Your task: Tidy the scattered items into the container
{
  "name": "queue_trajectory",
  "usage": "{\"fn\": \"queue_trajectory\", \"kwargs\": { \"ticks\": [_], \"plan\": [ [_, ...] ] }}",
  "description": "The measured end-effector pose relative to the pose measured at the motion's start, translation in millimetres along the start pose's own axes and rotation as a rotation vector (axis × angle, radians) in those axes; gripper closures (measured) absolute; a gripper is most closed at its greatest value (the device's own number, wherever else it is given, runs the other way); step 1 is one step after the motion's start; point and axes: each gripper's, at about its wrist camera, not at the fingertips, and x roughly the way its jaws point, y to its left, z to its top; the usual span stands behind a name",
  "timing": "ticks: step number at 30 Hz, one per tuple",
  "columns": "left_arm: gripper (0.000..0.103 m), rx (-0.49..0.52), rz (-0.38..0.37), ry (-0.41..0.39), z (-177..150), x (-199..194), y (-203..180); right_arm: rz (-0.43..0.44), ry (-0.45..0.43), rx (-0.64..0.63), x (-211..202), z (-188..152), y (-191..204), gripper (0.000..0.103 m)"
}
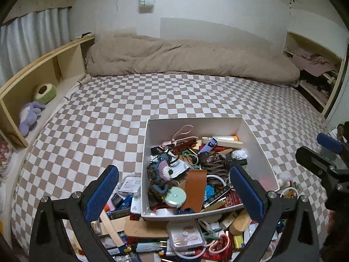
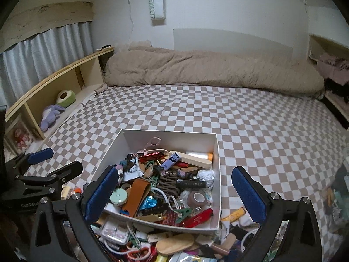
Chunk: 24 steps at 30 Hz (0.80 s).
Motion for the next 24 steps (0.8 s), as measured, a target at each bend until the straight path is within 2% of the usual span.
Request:
{"fn": "queue_trajectory", "kwargs": {
  "ticks": [10, 15, 24],
  "plan": [
    [0.0, 0.034, -0.01, -0.053, -24.3, -48.5, -6.3, -0.002, -0.047, -0.054, -43.2, -25.8, 10.5, 0.0],
    [0.0, 0.048, 0.005, -0.09, -33.9, -70.4, -8.3, -0.001, -0.079, -0.033, -62.6, -37.9, 11.1, 0.0],
    [0.0, 0.063, -0.014, -0.135, -52.4, -97.3, -9.6, -0.022, -0.101, -0.038, -79.2, -59.2, 12.8, 0.0]
  ]
}}
